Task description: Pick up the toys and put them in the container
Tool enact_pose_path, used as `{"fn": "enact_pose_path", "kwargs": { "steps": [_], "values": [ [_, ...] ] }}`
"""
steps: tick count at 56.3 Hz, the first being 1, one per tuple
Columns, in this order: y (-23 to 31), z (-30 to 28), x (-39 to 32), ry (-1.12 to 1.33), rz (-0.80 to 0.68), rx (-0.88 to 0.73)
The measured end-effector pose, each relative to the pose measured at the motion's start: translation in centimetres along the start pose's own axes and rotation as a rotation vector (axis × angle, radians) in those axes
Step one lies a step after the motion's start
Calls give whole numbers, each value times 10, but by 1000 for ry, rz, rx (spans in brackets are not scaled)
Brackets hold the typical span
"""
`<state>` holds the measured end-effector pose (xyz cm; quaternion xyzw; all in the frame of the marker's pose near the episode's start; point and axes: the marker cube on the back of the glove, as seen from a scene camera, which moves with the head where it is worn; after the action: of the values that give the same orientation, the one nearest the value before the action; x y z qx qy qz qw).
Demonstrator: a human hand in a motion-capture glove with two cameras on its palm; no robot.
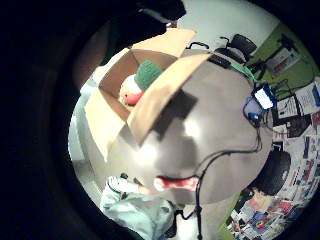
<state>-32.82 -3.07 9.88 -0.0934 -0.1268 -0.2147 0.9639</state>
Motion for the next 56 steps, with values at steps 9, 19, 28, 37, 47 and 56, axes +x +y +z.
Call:
{"fn": "enact_pose_path", "kwargs": {
  "steps": [9,19,28,37,47,56],
  "values": [
    [71,18,29,66,-14,-104],
    [171,89,53,186,13,-369],
    [192,147,89,244,-75,-512],
    [196,187,106,384,-187,-477],
    [188,196,104,378,-233,-300],
    [188,190,94,351,-232,-417]
  ]
}}
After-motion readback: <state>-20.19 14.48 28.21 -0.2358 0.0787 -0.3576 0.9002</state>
